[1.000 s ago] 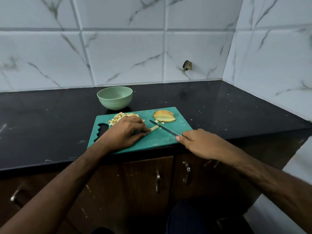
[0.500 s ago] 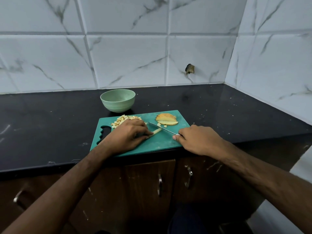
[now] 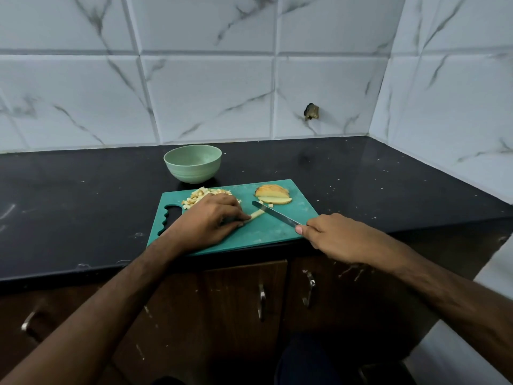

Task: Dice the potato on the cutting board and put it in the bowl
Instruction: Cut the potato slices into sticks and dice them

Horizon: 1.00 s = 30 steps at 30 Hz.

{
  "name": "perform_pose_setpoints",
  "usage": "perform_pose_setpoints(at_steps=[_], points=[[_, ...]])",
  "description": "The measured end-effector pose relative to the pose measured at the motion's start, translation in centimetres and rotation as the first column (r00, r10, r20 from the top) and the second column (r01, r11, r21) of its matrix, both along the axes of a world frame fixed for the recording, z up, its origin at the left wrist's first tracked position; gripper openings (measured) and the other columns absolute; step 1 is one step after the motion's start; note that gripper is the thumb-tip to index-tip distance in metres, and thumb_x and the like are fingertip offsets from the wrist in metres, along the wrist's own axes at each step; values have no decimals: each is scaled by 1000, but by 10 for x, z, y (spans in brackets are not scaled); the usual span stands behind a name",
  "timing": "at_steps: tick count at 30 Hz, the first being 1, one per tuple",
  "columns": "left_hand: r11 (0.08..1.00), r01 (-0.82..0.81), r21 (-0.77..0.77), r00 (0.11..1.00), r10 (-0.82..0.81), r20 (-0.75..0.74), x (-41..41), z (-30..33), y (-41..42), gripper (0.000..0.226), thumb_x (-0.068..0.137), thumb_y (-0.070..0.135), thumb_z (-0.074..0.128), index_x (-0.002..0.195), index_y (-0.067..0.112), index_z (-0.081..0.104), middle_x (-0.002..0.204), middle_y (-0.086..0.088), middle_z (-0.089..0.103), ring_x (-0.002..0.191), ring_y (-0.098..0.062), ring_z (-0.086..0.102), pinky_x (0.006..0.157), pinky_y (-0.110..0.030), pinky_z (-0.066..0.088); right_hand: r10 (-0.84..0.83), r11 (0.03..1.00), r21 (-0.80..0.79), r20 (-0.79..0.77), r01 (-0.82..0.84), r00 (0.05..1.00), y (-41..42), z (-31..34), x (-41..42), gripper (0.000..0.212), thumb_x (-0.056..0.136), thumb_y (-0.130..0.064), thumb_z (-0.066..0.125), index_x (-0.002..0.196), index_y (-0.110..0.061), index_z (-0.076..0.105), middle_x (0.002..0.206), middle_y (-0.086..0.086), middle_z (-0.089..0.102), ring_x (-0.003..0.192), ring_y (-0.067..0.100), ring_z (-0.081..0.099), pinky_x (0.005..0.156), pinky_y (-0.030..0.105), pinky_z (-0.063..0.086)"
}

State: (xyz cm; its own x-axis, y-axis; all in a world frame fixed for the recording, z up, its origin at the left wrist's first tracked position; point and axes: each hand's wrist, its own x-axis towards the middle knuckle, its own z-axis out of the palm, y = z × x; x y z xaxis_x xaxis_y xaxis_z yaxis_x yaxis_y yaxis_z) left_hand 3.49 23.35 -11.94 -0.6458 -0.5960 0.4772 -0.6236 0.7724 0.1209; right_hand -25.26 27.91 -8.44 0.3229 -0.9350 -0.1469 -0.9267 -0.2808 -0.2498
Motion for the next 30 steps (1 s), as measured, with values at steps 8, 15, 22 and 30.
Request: perform_pose_setpoints(at_steps=[8, 15, 22, 30], points=[[1000, 4, 4, 1000, -4, -9, -1, 0, 0, 25, 96, 31, 62, 111, 18, 77, 100, 5, 69, 93, -8, 61, 79, -34, 53, -29, 998, 55, 24, 27, 999, 10, 3, -3, 52, 107, -55, 31, 86, -14, 55, 79, 7, 62, 74, 30, 70, 62, 37, 52], [1000, 1, 8, 1000, -1, -17, -1, 0, 1, 27, 96, 33, 60, 110, 17, 78, 99, 5, 70, 93, -10, 62, 79, -36, 53, -49, 998, -41, -16, 49, 999, 6, -1, 6, 51, 107, -55, 27, 84, -18, 53, 80, 1, 57, 71, 18, 62, 63, 33, 47], [1000, -2, 3, 1000, 2, -13, 0, 0, -1, 24, 95, 32, 63, 110, 19, 77, 100, 7, 68, 94, -7, 60, 80, -32, 52, -57, 997, 51, 15, 56, 998, 20, 3, -1, 47, 108, -54, 29, 86, -20, 52, 80, 4, 59, 60, 16, 61, 56, 30, 54], [1000, -9, 0, 1000, 9, -7, -1, 0, 1, 27, 96, 34, 60, 110, 18, 78, 99, 5, 69, 93, -8, 61, 79, -32, 52, -46, 999, 1, 18, 46, 999, 5, -1, 13, 51, 108, -55, 28, 84, -17, 54, 77, 3, 57, 62, 16, 60, 56, 30, 47]])
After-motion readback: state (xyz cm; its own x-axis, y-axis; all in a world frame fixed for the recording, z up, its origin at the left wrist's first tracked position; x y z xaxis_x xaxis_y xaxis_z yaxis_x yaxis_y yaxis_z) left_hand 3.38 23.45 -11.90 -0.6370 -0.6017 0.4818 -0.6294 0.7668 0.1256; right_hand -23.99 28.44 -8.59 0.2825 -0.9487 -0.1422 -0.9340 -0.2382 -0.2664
